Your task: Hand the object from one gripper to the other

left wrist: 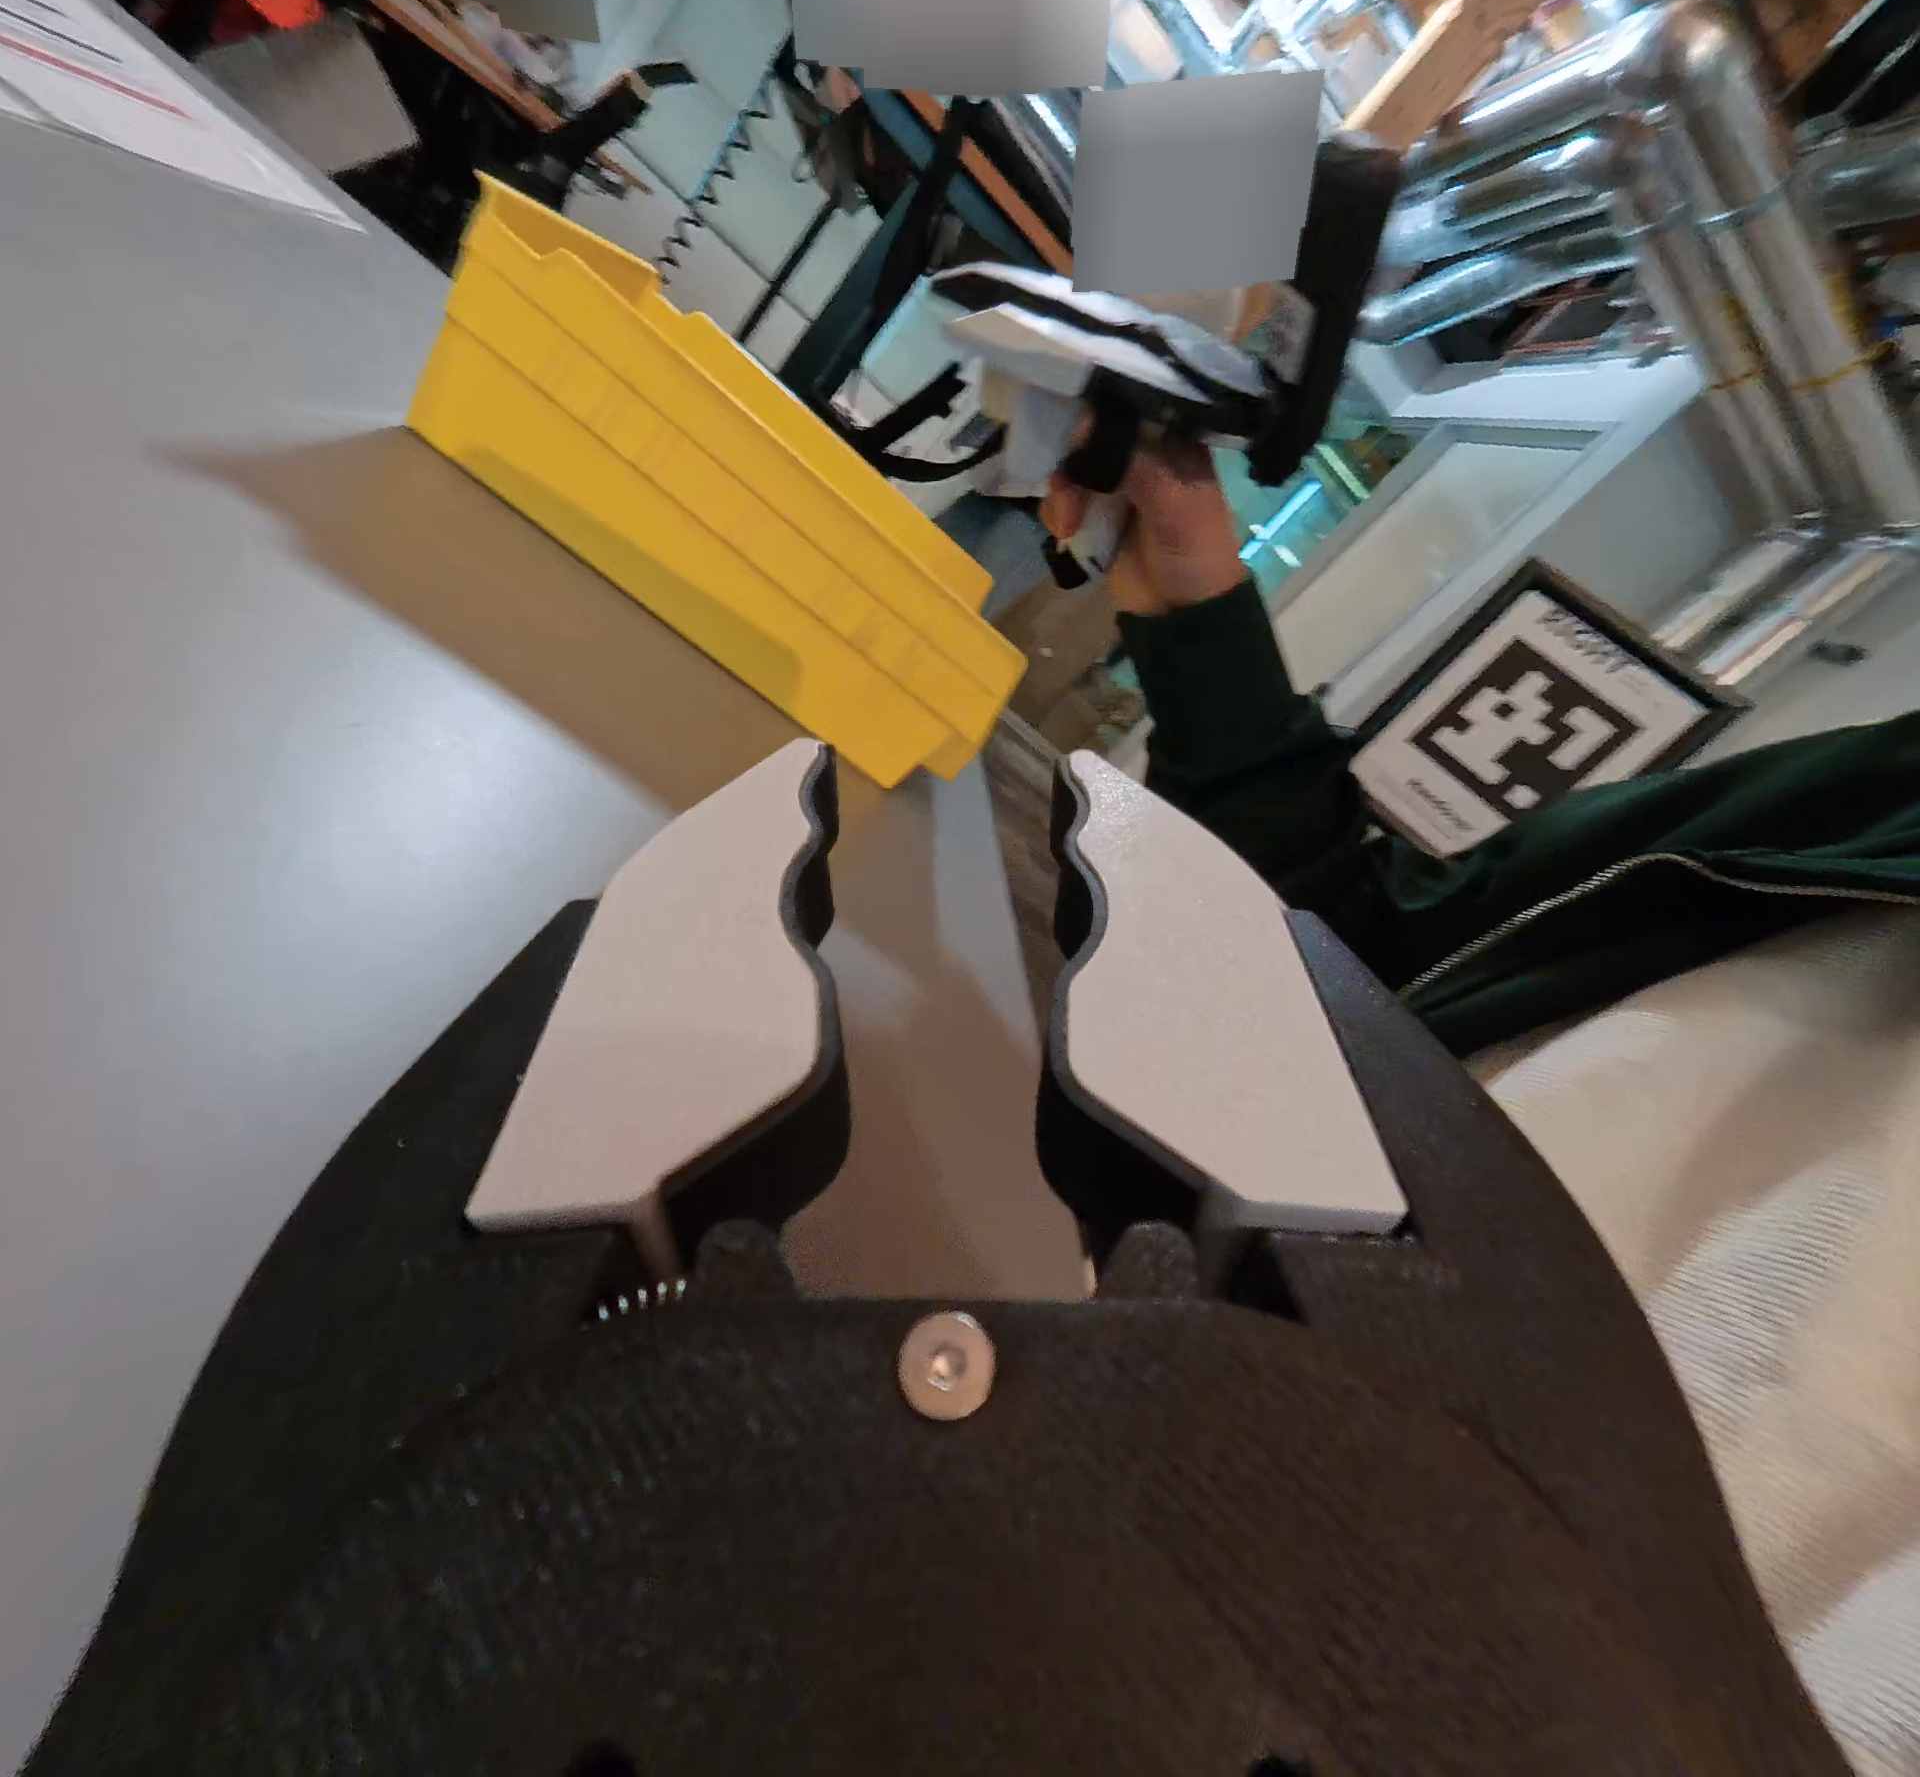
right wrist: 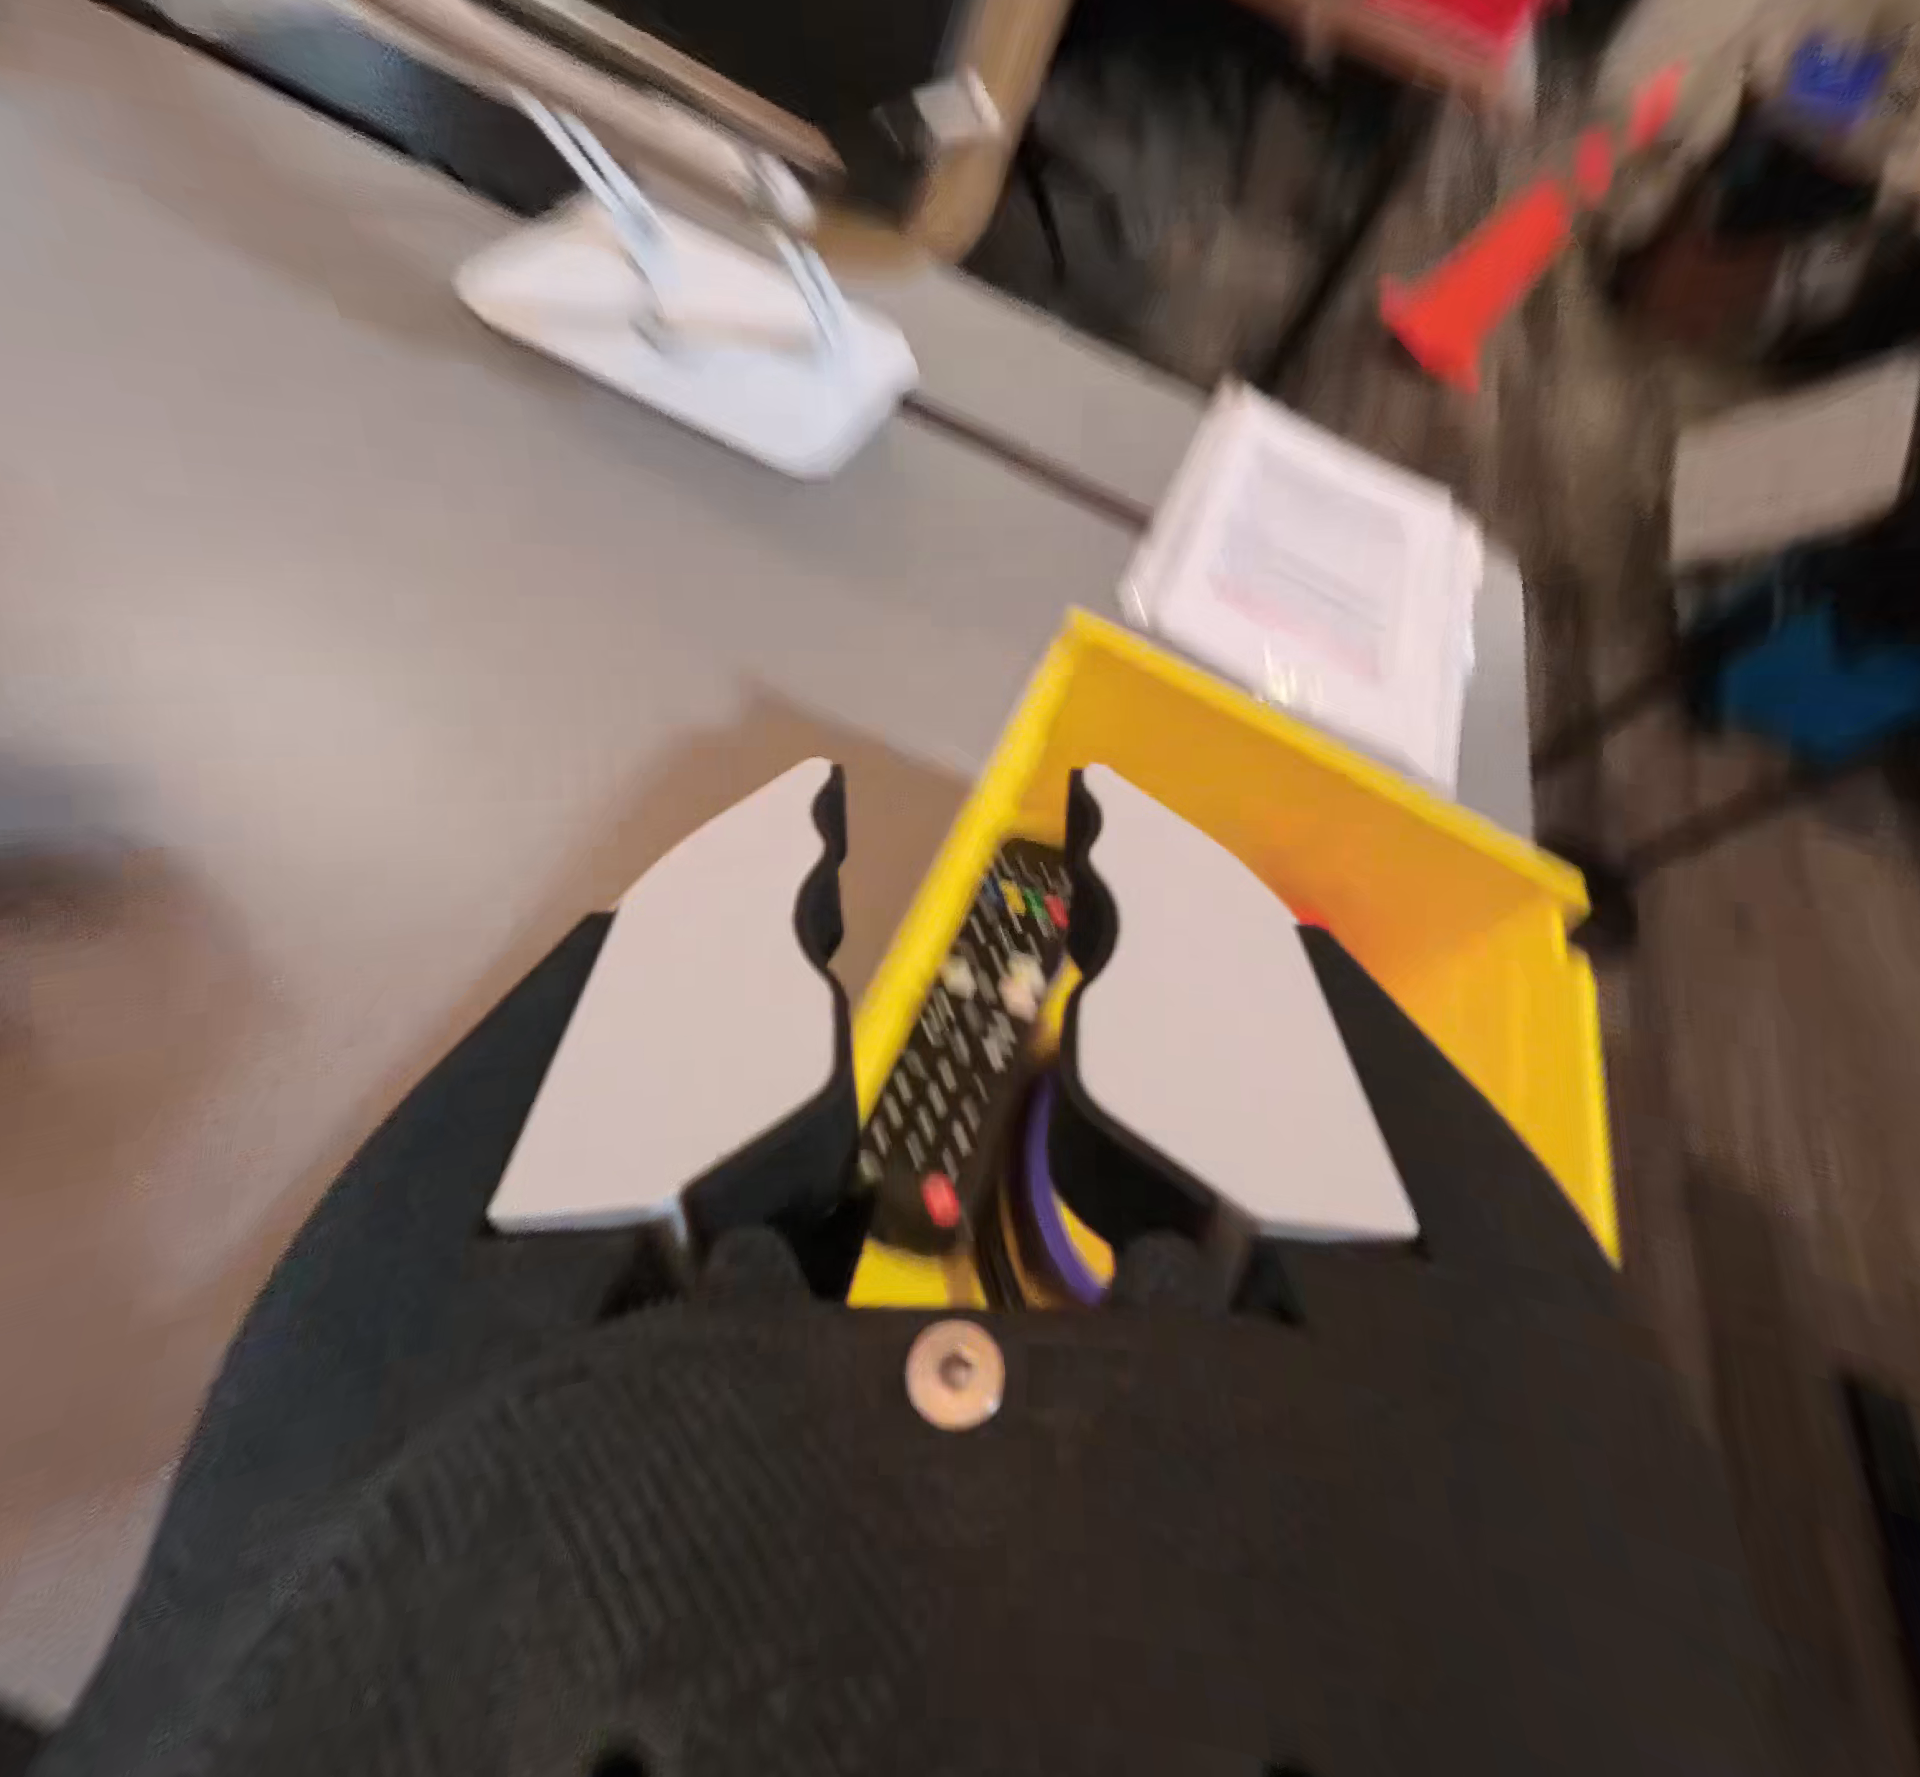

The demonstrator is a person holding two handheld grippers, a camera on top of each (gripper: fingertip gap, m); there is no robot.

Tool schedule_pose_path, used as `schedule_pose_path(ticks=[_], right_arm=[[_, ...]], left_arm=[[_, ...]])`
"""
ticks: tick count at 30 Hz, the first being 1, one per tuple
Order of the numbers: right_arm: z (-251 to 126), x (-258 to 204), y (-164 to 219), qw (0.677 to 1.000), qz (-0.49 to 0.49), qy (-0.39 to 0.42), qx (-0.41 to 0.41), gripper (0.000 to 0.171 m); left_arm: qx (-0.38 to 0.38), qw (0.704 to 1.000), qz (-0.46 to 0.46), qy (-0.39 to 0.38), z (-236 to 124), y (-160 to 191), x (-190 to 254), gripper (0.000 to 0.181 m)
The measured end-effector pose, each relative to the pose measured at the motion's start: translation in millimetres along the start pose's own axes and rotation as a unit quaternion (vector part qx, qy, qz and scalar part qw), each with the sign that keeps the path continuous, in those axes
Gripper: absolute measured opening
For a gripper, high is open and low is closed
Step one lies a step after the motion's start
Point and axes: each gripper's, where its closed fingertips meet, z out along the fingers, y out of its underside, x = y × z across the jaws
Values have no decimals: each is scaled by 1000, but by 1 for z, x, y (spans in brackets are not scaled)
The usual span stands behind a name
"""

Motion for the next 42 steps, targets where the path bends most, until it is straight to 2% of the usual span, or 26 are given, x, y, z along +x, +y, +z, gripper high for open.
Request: schedule_pose_path(ticks=[1,3,5,7,11,12,14,16,20,24,29,33,35,42], right_arm=[[4,-20,-18,998,-25,-12,47,44],[15,-64,-38,992,-48,-45,108,46],[34,-115,-40,985,-35,-109,127,52],[55,-168,-22,977,-20,-186,98,49],[73,-231,1,967,-34,-244,69,44],[73,-239,2,964,-46,-251,69,47],[75,-242,3,965,-68,-245,69,49],[75,-238,1,965,-77,-239,78,44],[78,-237,-16,957,-44,-266,106,43],[86,-257,-26,936,0,-336,109,41],[91,-275,-53,919,10,-367,146,34],[97,-297,-60,904,-12,-400,150,13],[99,-308,-61,897,-18,-416,147,9],[103,-324,-66,879,-9,-458,134,1]], left_arm=[[3,1000,15,-20,-1,-2,-4,39],[1,997,50,-54,-4,-4,-9,41],[0,993,87,-77,-5,-7,-10,50],[-1,990,107,-95,-5,-7,-14,50],[-11,981,147,-126,-8,-8,-17,49],[-13,977,165,-135,-9,-10,-17,44],[-11,970,203,-135,-14,-13,-10,14],[10,961,235,-148,-24,-19,-5,4],[5,942,285,-178,-49,-17,-2,4],[37,932,289,-215,-78,-26,4,1],[59,916,293,-268,-117,-29,8,1],[77,903,289,-308,-144,-31,11,0],[79,896,289,-328,-156,-32,11,1],[128,880,268,-371,-192,-42,13,19]])
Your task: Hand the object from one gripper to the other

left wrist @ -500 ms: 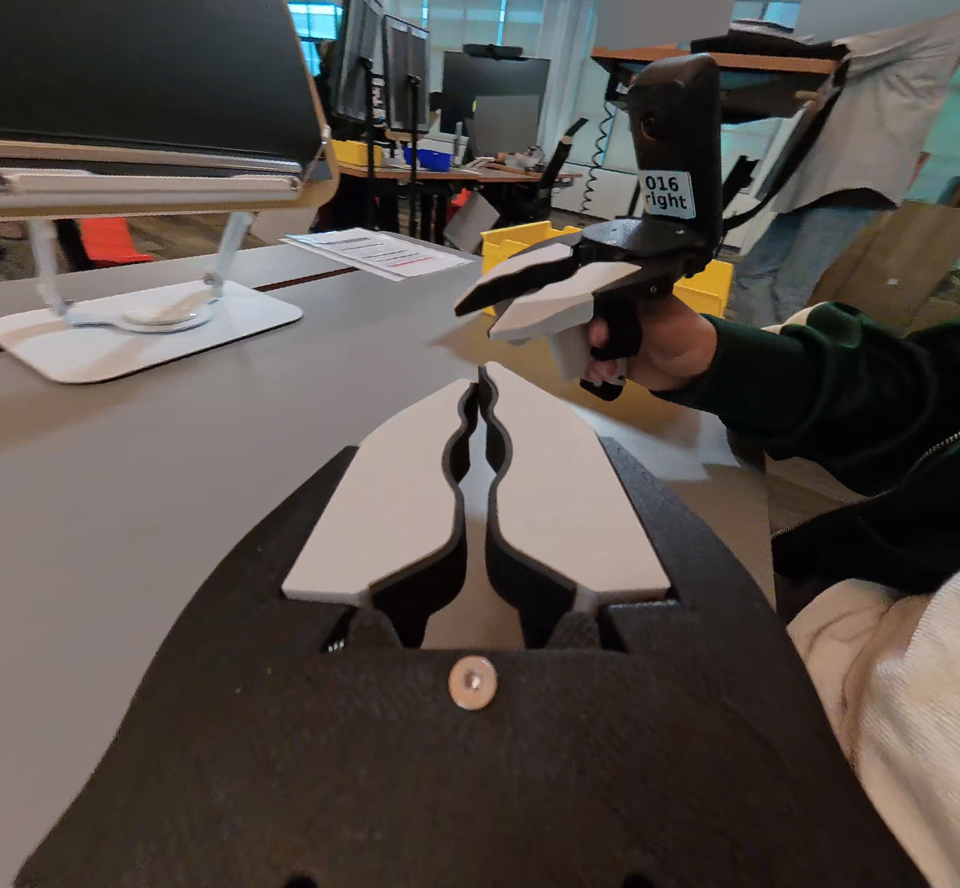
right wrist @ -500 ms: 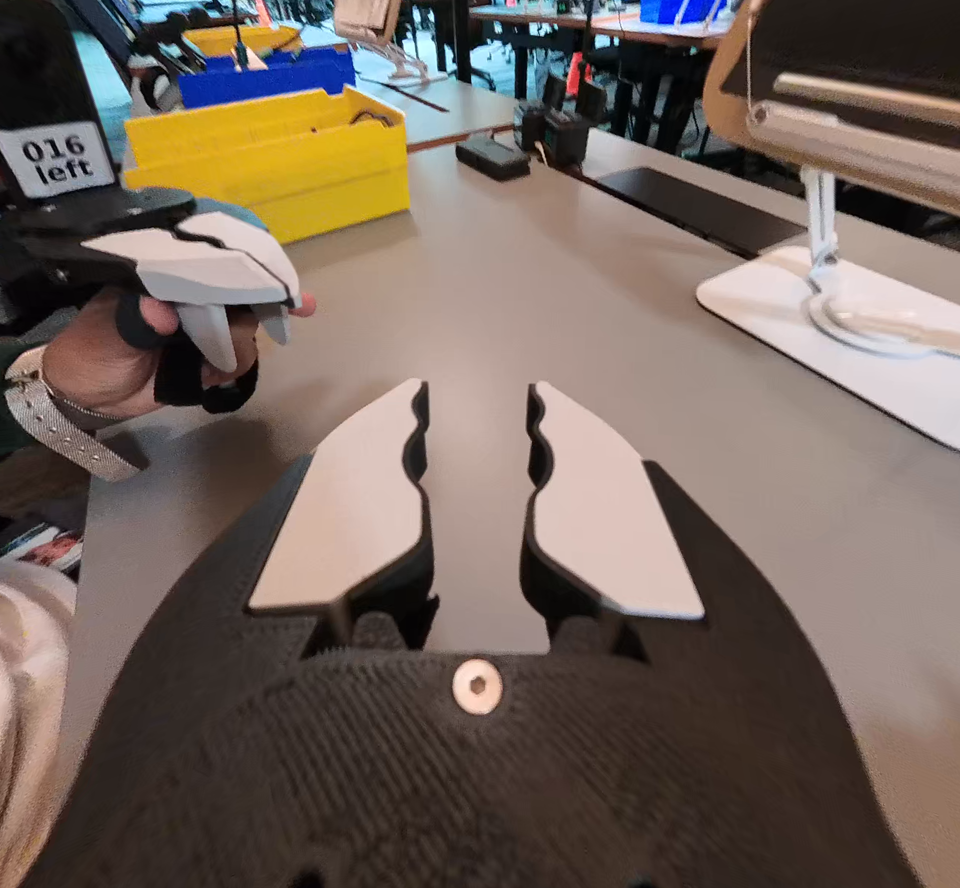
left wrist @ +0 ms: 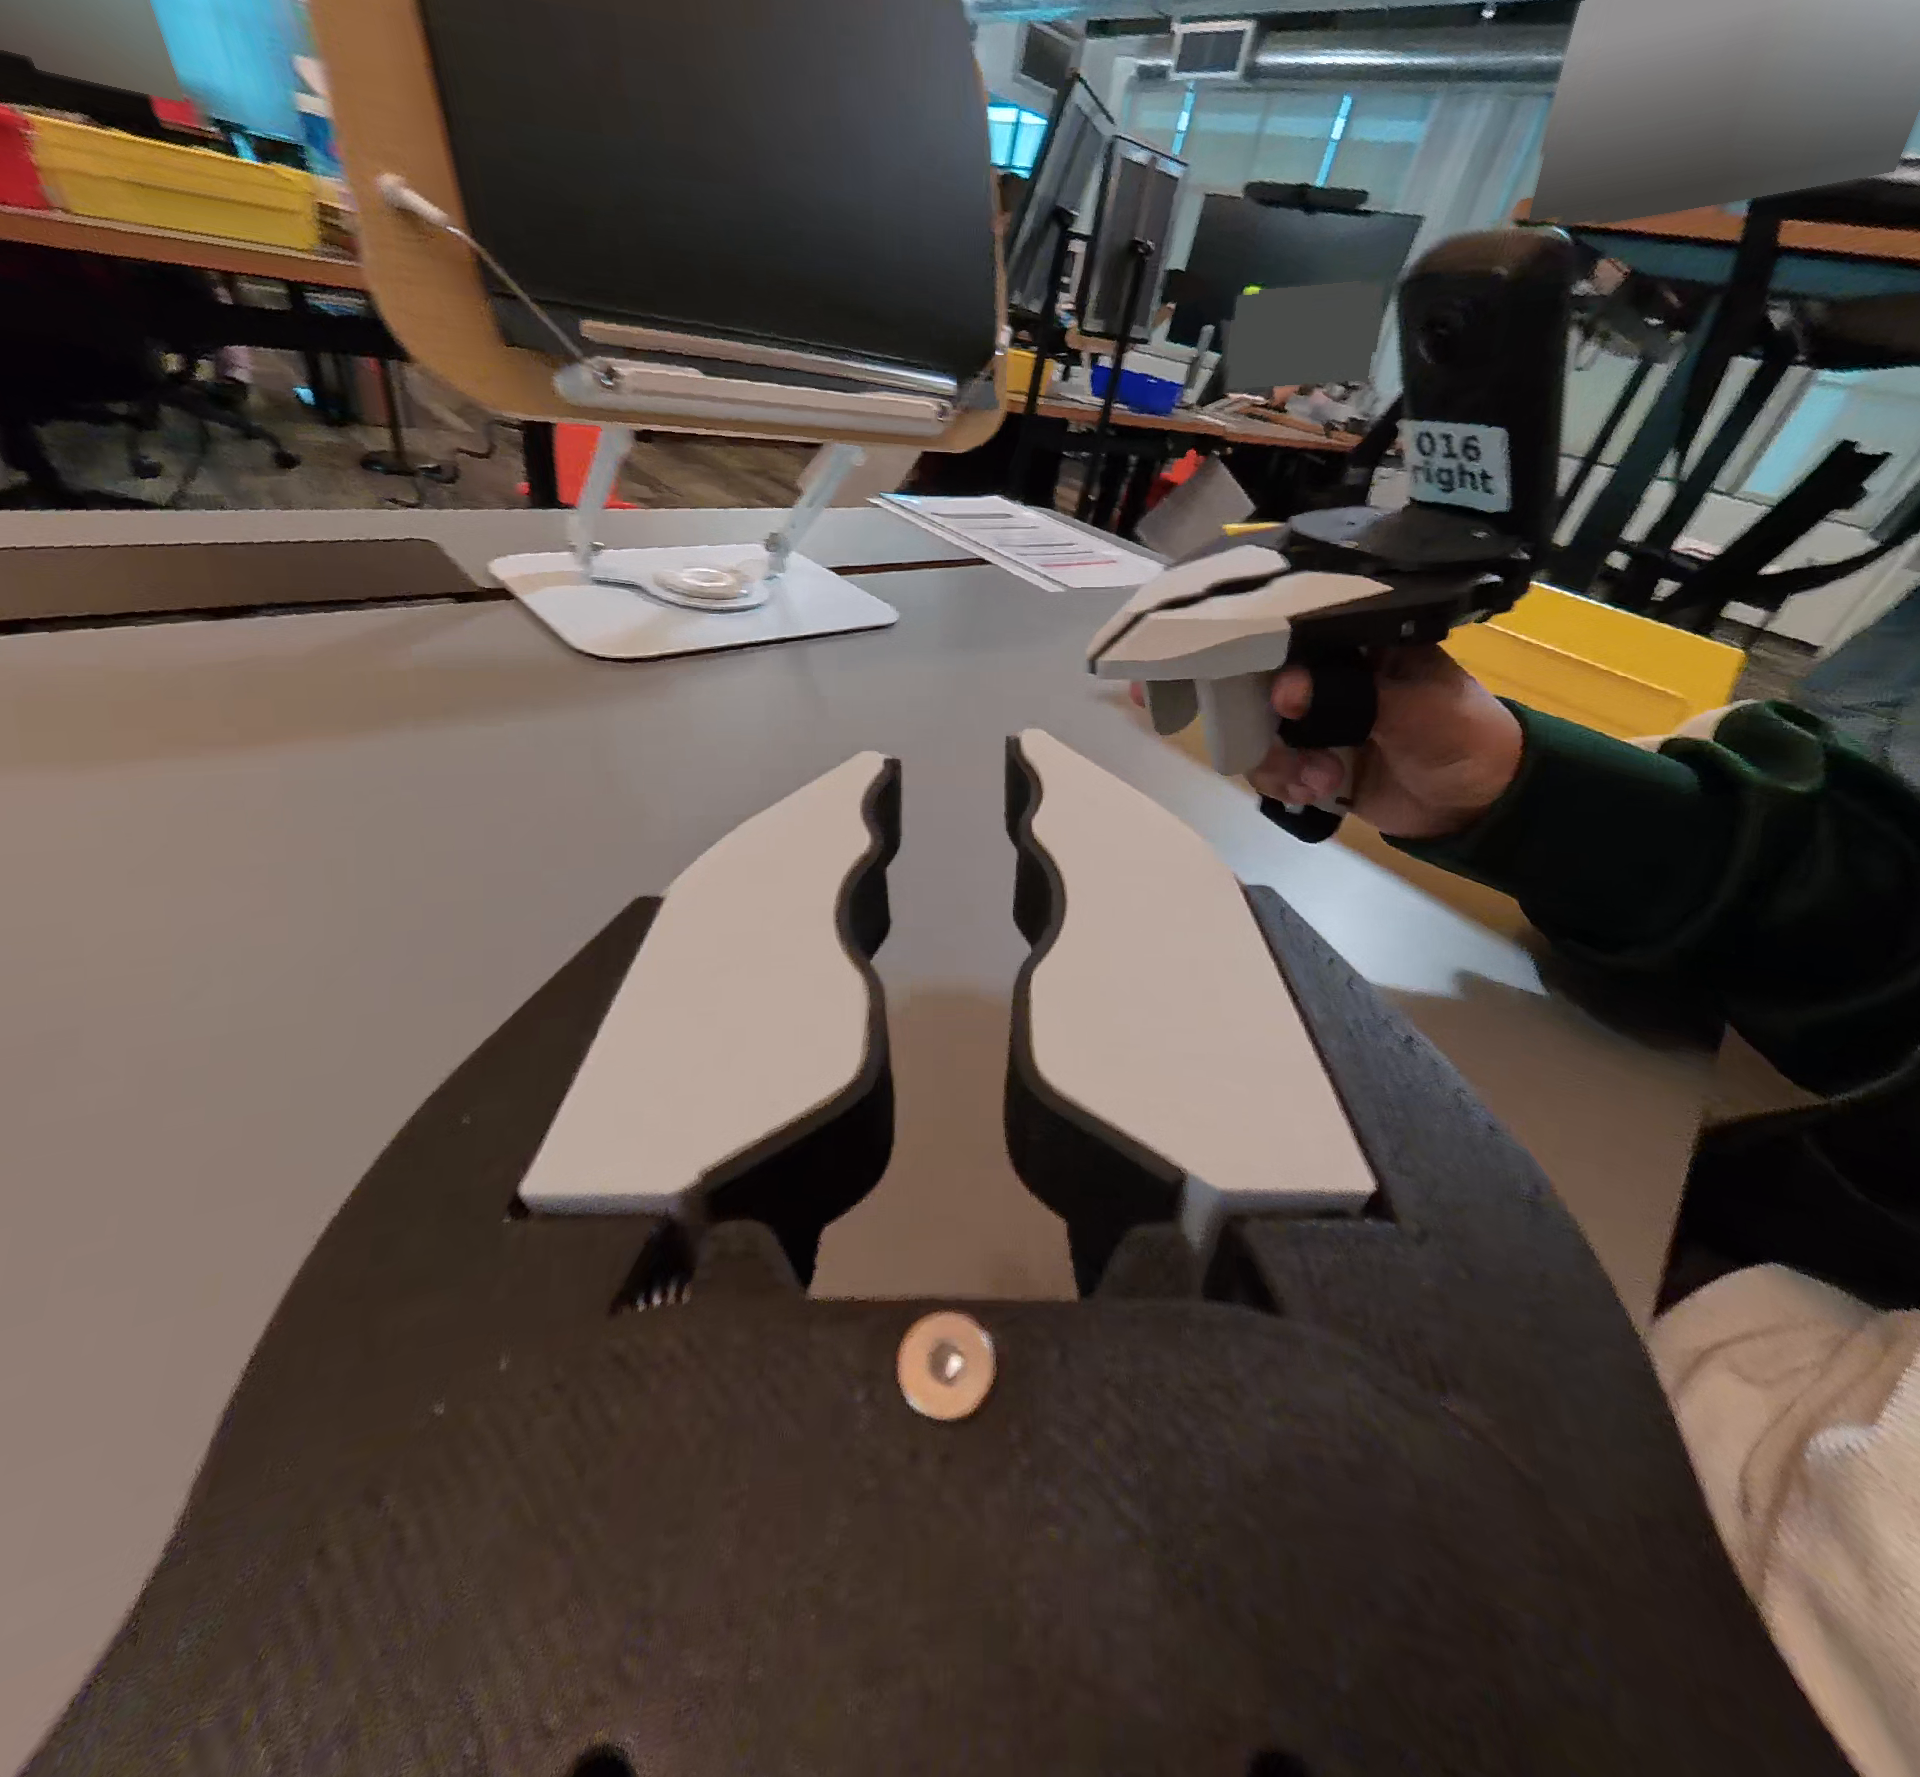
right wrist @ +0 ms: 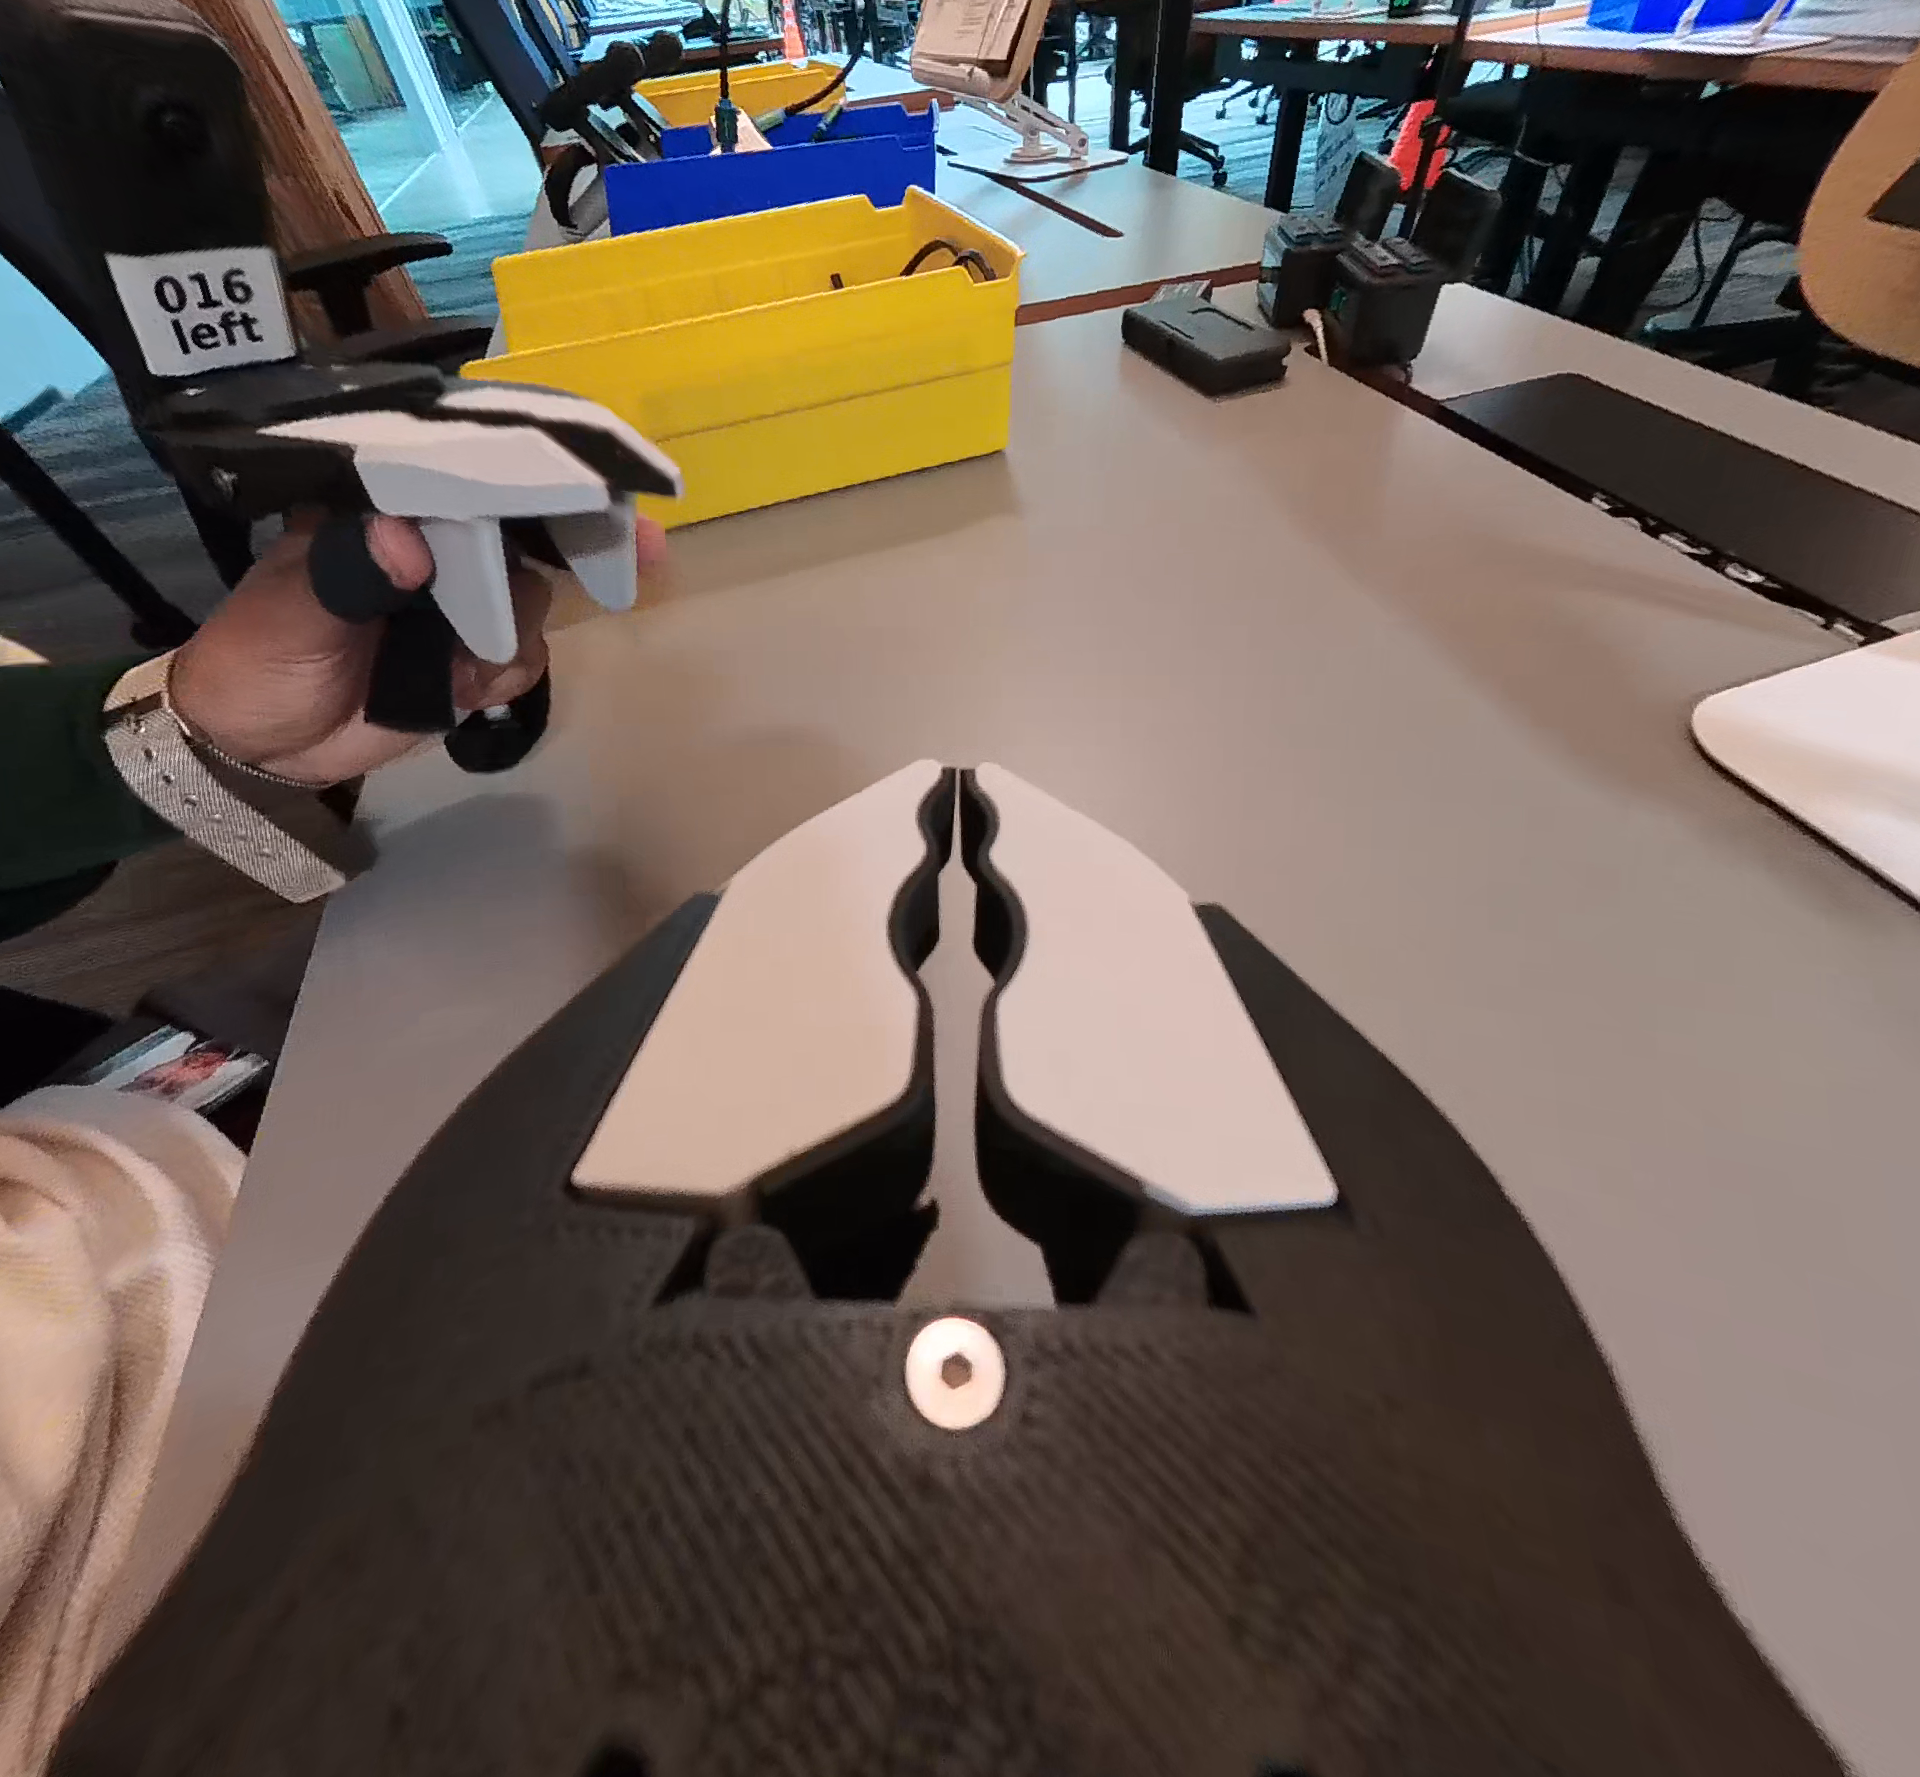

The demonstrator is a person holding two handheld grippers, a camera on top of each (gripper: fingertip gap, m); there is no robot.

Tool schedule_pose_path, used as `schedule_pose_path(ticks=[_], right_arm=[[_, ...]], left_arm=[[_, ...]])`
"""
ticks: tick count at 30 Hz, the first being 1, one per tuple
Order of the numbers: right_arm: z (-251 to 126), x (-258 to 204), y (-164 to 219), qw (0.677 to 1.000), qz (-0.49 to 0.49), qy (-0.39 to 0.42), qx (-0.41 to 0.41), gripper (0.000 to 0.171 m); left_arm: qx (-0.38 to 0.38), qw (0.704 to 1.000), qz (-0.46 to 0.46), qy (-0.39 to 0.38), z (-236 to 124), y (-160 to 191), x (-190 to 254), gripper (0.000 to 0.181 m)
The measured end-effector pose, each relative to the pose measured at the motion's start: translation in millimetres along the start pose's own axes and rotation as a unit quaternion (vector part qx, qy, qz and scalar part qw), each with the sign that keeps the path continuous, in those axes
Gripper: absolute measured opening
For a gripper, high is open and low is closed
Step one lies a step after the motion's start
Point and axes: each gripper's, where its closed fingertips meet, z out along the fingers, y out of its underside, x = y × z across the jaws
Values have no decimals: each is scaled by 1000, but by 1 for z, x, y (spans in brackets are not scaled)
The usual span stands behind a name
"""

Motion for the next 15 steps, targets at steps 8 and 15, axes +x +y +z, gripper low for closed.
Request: schedule_pose_path(ticks=[8,15], right_arm=[[-6,7,12,999,37,-7,-2,7],[-24,10,30,999,41,18,-29,7]], left_arm=[[-9,955,102,-279,-131,-94,-130,29],[-174,848,27,-500,-288,-61,-239,7]])
